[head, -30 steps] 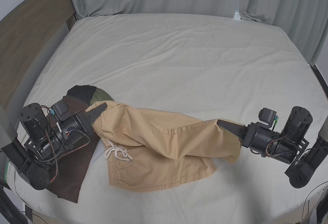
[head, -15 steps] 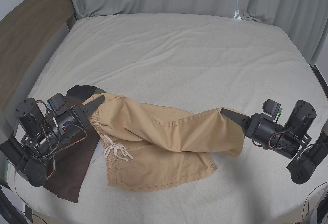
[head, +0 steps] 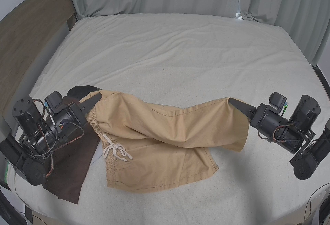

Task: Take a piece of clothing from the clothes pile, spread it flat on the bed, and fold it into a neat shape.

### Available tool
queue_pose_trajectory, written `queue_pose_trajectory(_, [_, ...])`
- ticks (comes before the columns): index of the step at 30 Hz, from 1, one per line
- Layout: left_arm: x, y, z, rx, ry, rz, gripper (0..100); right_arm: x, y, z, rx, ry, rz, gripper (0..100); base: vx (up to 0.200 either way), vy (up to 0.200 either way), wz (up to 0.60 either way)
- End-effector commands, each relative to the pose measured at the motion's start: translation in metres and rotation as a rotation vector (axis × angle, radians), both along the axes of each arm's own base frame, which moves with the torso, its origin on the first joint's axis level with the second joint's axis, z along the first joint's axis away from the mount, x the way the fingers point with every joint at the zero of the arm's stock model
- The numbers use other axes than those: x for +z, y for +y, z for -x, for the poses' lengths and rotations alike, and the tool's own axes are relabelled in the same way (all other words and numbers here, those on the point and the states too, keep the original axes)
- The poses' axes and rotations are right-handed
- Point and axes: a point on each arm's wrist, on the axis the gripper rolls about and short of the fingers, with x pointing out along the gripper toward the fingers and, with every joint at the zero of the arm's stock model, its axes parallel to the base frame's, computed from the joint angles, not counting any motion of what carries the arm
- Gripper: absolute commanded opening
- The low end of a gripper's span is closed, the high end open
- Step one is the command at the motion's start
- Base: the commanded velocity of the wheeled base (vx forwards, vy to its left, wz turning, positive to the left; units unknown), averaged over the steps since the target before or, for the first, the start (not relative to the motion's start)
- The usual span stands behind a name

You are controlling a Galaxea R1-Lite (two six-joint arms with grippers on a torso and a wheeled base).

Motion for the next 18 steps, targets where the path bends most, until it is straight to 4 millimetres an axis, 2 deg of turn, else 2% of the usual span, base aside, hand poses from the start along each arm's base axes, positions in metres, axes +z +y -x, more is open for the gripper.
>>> queue_pose_trajectory(1, [0.0001,0.0046,-0.0008,0.002,-0.001,-0.002,0,0.0024,-0.0048,-0.0032,-0.019,-0.010,-0.004,0,0.000,0.000,0.00])
queue_pose_trajectory(18, [0.0005,0.0129,-0.0035,0.023,-0.004,-0.003,0,0.0063,-0.0142,-0.0108,-0.058,-0.029,-0.012,0,0.000,0.000,0.00])
